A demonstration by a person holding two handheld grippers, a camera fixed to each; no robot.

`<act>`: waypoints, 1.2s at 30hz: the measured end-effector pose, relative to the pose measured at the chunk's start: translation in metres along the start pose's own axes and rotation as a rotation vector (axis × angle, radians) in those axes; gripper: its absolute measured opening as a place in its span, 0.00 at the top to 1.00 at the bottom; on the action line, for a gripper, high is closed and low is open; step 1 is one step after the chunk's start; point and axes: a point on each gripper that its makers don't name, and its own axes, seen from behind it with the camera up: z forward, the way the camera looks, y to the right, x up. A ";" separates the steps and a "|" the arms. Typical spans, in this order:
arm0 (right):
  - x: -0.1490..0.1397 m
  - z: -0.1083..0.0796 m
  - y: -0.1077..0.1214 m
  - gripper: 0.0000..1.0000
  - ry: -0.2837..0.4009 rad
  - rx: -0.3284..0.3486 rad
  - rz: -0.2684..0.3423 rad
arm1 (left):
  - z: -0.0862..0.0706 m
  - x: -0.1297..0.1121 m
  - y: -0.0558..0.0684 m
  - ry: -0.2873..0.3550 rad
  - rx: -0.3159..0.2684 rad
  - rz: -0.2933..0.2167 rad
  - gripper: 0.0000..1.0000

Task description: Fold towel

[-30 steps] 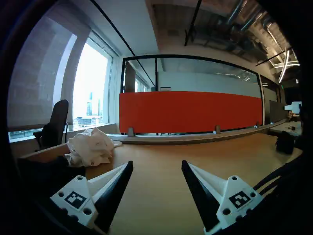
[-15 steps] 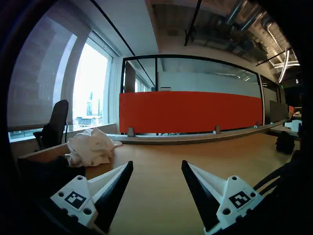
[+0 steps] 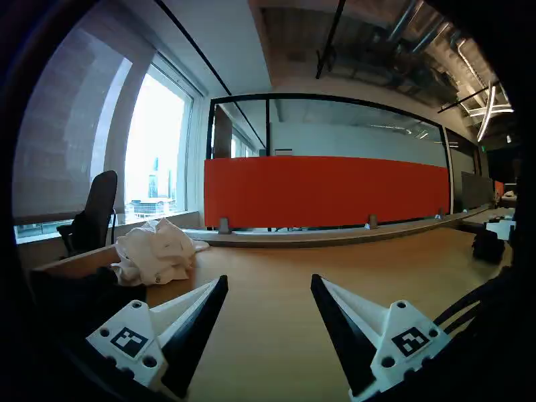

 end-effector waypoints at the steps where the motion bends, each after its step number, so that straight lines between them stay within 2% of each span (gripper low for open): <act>1: -0.001 0.000 0.000 0.08 -0.002 0.001 0.000 | 0.000 0.000 0.000 0.000 0.000 0.000 0.08; 21: 0.003 -0.007 -0.010 0.08 0.029 0.006 -0.028 | 0.000 0.000 -0.001 0.000 0.000 0.000 0.08; 36: 0.006 -0.012 -0.016 0.08 0.047 0.031 -0.026 | 0.000 -0.001 -0.001 0.000 0.000 0.001 0.08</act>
